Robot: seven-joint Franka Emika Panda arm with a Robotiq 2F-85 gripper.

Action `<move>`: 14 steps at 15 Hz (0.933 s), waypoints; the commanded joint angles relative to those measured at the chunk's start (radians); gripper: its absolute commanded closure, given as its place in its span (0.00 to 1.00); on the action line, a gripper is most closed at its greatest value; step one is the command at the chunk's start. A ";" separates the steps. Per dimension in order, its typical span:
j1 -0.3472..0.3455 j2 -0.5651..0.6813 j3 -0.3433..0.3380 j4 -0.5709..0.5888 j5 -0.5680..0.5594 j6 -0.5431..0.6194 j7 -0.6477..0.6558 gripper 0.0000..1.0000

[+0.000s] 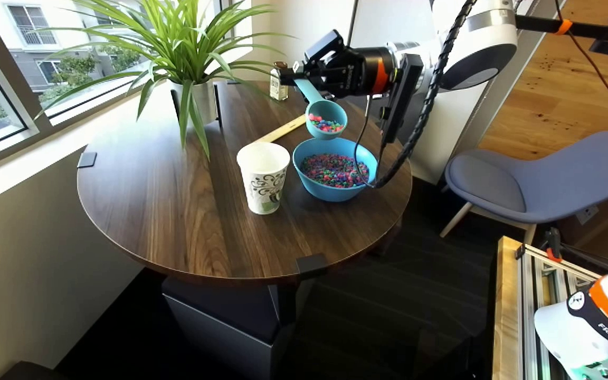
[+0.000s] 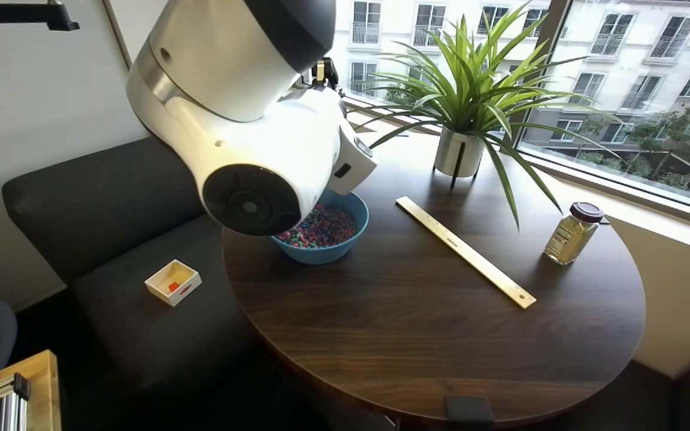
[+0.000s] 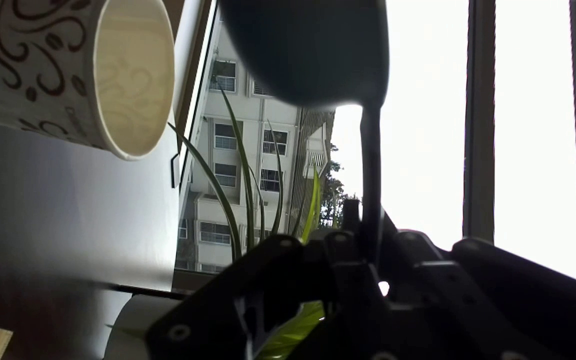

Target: Use the scooper to pour some of the bowl's contents into the cup

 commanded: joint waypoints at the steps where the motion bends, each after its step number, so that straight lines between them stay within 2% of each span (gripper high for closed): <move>1: 0.001 0.000 -0.002 0.001 -0.003 0.000 0.004 0.98; 6: 0.001 0.011 0.001 0.031 0.168 0.104 -0.048 0.98; 10: 0.010 0.017 0.015 0.054 0.313 0.211 -0.196 0.98; 14: 0.027 0.014 0.038 0.049 0.405 0.234 -0.379 0.98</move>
